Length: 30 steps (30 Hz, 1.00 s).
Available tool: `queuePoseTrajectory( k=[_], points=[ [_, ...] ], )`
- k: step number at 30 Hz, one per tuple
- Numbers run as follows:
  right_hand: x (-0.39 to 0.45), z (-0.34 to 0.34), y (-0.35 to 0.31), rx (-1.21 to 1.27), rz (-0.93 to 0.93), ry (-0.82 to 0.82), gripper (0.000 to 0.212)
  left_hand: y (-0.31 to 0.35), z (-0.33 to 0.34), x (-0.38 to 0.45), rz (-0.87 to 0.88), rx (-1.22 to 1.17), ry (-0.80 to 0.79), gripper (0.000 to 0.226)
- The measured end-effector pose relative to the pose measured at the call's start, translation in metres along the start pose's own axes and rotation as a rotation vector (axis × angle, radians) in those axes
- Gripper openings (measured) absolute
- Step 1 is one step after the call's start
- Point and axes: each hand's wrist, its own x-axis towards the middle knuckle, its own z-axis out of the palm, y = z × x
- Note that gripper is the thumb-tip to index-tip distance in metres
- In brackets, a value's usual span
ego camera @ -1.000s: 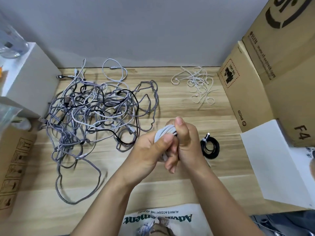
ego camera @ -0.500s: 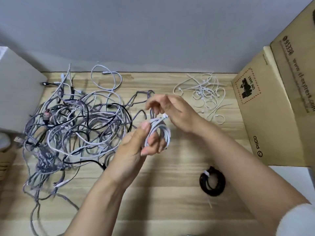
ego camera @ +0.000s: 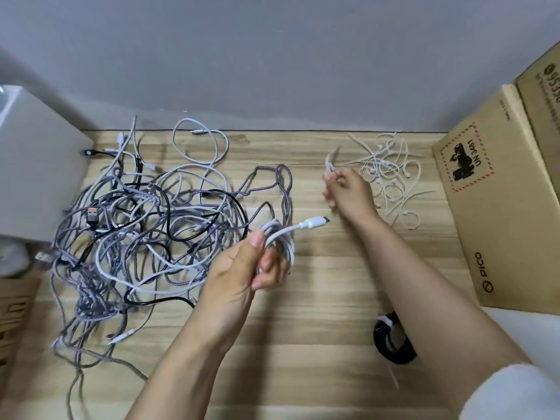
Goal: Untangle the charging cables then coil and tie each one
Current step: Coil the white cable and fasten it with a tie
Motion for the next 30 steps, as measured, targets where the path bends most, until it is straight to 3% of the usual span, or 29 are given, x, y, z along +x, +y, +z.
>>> queuePoseTrajectory(
  k=[4, 7, 9, 13, 15, 19, 24, 28, 30],
  points=[
    [-0.081, -0.015, -0.046, 0.704, -0.001, 0.082, 0.047, 0.004, -0.018, -0.018, 0.053, 0.06, -0.031, 0.044],
    [-0.159, -0.018, -0.071, 0.979, -0.099, 0.026, 0.029, 0.011, -0.032, -0.039, 0.055, 0.139, -0.021, 0.044],
    [-0.202, -0.01, -0.08, 0.963, -0.149, -0.082, 0.017, 0.016, -0.037, -0.052, 0.066, 0.187, -0.006, 0.04],
    [-0.253, 0.022, -0.082, 0.924, -0.18, -0.325, 0.022, 0.022, -0.044, -0.073, 0.088, 0.242, -0.037, 0.036],
    [-0.269, 0.04, -0.085, 0.9, -0.18, -0.345, 0.017, 0.023, -0.052, -0.085, 0.073, 0.241, -0.087, 0.039],
    [-0.293, 0.059, -0.093, 0.9, -0.087, -0.231, 0.009, 0.025, -0.054, -0.11, 0.073, 0.208, -0.233, 0.043],
    [-0.303, 0.057, -0.092, 0.999, 0.067, -0.074, 0.008, 0.007, -0.059, -0.116, 0.34, 0.798, -0.112, 0.043],
    [-0.303, 0.051, -0.08, 1.102, 0.189, -0.052, 0.019, 0.002, -0.042, -0.121, 0.467, 0.982, -0.075, 0.036],
    [-0.303, 0.049, -0.071, 1.069, 0.199, -0.042, 0.019, -0.003, -0.035, -0.122, 0.496, 1.08, -0.062, 0.048]
  ],
)
